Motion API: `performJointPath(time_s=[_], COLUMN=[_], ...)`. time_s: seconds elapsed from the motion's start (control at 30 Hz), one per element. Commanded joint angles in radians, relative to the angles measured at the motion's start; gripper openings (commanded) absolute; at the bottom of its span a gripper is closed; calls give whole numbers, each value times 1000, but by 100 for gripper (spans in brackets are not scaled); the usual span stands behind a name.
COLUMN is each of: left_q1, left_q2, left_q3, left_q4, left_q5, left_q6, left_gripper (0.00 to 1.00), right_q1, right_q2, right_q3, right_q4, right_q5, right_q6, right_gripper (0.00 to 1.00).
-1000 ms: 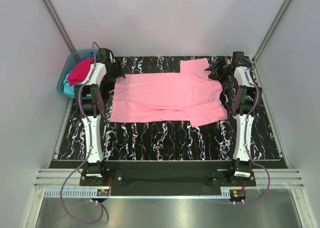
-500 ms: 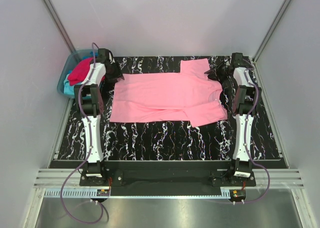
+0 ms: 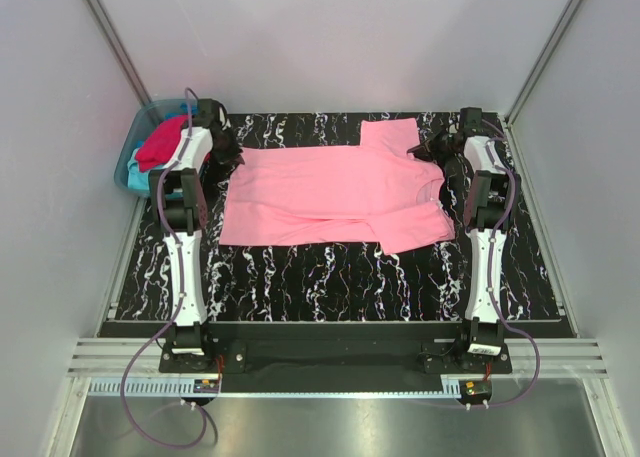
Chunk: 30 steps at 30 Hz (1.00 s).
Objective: Fold and stack the t-shirts
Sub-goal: Fold the tshirt
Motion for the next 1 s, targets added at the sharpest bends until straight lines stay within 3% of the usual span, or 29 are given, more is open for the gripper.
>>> performJointPath(time_s=[0.0,0.5,0.77,0.97], left_q1=[-3,-5,-13,-30], left_q2=[-49,-173,-230,-242], left_q3=[-49,-141,-152,-169], left_q4=[25,109,126,134], left_q5=[-22,-71,-82,-59], left_q6=[-9,-38,-43,-38], left_gripper=[0,0,0,0], right_q1=[12,-22,-51,-79], right_q2=[-40,-238,-397,-424], right_q3=[-48,-316,-508,-529], right_q4=[32,347,512,552], right_q5=[75,125,229,247], right_q6=[-45,-2,13,22], right_gripper=[0,0,0,0])
